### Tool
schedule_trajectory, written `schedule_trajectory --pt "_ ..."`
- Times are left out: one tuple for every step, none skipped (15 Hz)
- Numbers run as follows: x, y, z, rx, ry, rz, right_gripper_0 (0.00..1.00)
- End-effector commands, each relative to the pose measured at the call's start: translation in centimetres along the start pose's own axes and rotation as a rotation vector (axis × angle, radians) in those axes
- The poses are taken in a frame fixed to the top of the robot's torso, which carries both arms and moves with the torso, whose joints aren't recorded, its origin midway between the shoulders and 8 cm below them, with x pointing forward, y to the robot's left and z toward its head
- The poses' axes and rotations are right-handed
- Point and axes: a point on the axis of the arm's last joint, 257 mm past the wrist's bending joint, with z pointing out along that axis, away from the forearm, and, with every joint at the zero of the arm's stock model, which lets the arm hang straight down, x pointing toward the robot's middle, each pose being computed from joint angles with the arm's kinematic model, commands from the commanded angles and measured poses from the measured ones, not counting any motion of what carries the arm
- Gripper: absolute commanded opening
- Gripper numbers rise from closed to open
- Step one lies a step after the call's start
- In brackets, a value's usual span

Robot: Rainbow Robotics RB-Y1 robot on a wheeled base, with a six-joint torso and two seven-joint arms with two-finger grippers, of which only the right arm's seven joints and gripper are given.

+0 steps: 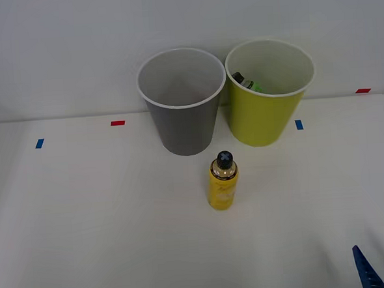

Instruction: Put cans in the gray bin, plastic bottles in the light green bin

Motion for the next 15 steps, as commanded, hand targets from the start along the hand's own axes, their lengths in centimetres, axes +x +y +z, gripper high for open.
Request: schedule_trajectory --pt "1.6 -0.5 -0.9 -0.027 -0.045 0.158 1.00" --pt "1.7 -0.2 -1.1 -0.036 -0.065 0.195 1.00" --pt "1.4 -0.3 -1.3 -0.034 -0.082 0.169 1.00" --pt "0.8 -0.7 -1.3 -0.024 -0.102 0.089 1.00" --pt "0.6 -0.8 -1.2 -0.027 -0.107 0.083 1.00" --pt "0.4 -0.9 -1.2 -0.032 -0.108 0.087 1.00" --pt "0.2 -1.0 -1.1 -0.035 -0.113 0.082 1.00" --pt "0.1 -1.1 -1.0 -0.034 -0.115 0.080 1.00" --pt "0.0 -1.2 -1.0 -0.031 -0.118 0.081 1.00" --pt "-0.3 -1.4 -0.9 -0.031 -0.124 0.079 1.00" --pt "-0.4 -1.6 -0.9 -0.030 -0.126 0.079 1.00" --pt "-0.6 -2.0 -0.8 -0.024 -0.127 0.077 1.00" --pt "-0.8 -2.2 -0.6 -0.025 -0.133 0.070 1.00" --pt "-0.9 -2.4 -0.4 -0.024 -0.128 0.057 1.00" --pt "-0.9 -2.6 -0.1 -0.020 -0.128 0.046 1.00"
